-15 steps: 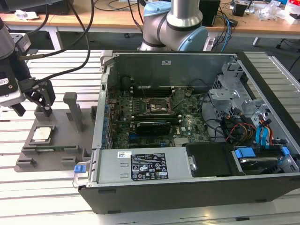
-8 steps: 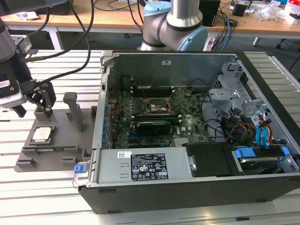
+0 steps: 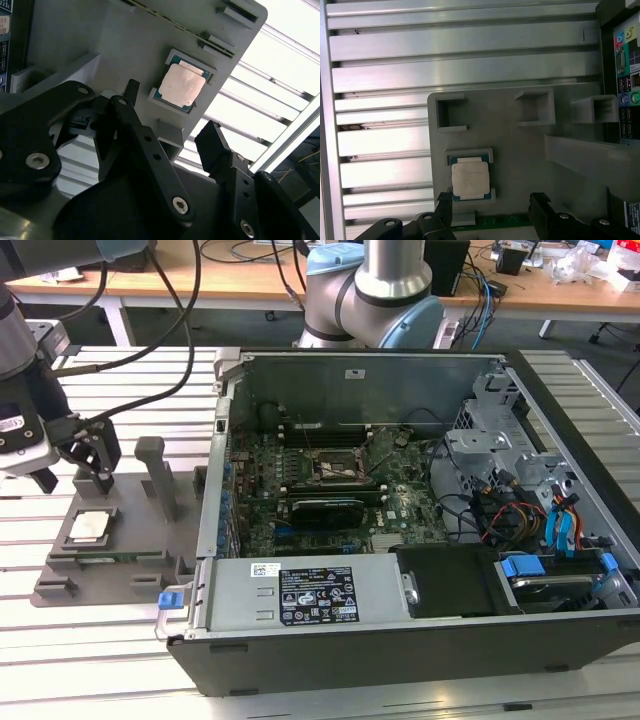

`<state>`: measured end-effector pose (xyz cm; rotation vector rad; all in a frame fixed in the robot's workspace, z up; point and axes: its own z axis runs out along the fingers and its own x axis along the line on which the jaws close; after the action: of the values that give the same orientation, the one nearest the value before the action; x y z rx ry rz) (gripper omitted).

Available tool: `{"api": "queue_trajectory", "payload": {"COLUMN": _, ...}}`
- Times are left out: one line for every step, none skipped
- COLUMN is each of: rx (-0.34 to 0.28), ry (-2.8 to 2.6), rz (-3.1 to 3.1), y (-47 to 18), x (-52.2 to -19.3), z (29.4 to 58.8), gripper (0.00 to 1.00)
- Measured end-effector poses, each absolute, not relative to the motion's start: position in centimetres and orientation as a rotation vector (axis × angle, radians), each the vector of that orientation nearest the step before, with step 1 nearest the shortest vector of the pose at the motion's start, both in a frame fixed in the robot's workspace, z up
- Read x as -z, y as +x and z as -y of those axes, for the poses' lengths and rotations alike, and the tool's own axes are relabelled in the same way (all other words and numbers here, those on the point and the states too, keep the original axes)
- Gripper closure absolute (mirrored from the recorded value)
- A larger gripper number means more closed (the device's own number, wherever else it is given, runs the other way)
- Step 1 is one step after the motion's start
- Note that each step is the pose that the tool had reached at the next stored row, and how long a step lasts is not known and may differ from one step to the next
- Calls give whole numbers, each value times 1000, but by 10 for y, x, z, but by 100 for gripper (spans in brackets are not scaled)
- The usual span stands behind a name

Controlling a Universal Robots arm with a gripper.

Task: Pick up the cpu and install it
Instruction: 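Pick up the cpu and move it towards the insertion slot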

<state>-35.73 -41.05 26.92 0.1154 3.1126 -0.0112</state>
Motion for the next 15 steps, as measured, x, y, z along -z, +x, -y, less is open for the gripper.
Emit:
{"api": "queue_trajectory", "payload": {"rx": 11, "ry": 115, "rz": -3113, "y": -357, "x": -269, "z": 411, "gripper": 27}}
{"api": "queue_trajectory", "payload": {"rx": 11, "ry": 115, "rz": -3113, "y": -357, "x": -268, "z": 411, "gripper": 27}}
{"api": "queue_trajectory", "payload": {"rx": 11, "ry": 115, "rz": -3113, "y": -357, "x": -267, "z": 411, "gripper": 27}}
{"api": "queue_trajectory", "payload": {"rx": 11, "ry": 115, "rz": -3113, "y": -357, "x": -267, "z": 411, "gripper": 27}}
{"api": "queue_trajectory", "payload": {"rx": 11, "ry": 115, "rz": -3113, "y": -357, "x": -266, "z": 411, "gripper": 27}}
{"api": "queue_trajectory", "payload": {"rx": 11, "ry": 115, "rz": -3112, "y": -357, "x": -265, "z": 411, "gripper": 27}}
{"api": "queue_trajectory", "payload": {"rx": 11, "ry": 115, "rz": -3113, "y": -357, "x": -264, "z": 411, "gripper": 27}}
{"api": "queue_trajectory", "payload": {"rx": 11, "ry": 115, "rz": -3113, "y": -357, "x": -262, "z": 411, "gripper": 27}}
{"api": "queue_trajectory", "payload": {"rx": 11, "ry": 115, "rz": -3113, "y": -357, "x": -261, "z": 411, "gripper": 27}}
{"api": "queue_trajectory", "payload": {"rx": 11, "ry": 115, "rz": -3113, "y": -357, "x": -259, "z": 411, "gripper": 27}}
{"api": "queue_trajectory", "payload": {"rx": 11, "ry": 115, "rz": -3113, "y": -357, "x": -259, "z": 411, "gripper": 27}}
{"api": "queue_trajectory", "payload": {"rx": 11, "ry": 116, "rz": -3113, "y": -357, "x": -257, "z": 411, "gripper": 27}}
{"api": "queue_trajectory", "payload": {"rx": 11, "ry": 116, "rz": -3113, "y": -357, "x": -256, "z": 411, "gripper": 27}}
{"api": "queue_trajectory", "payload": {"rx": 11, "ry": 116, "rz": -3113, "y": -357, "x": -256, "z": 411, "gripper": 27}}
{"api": "queue_trajectory", "payload": {"rx": 11, "ry": 115, "rz": -3113, "y": -357, "x": -255, "z": 411, "gripper": 27}}
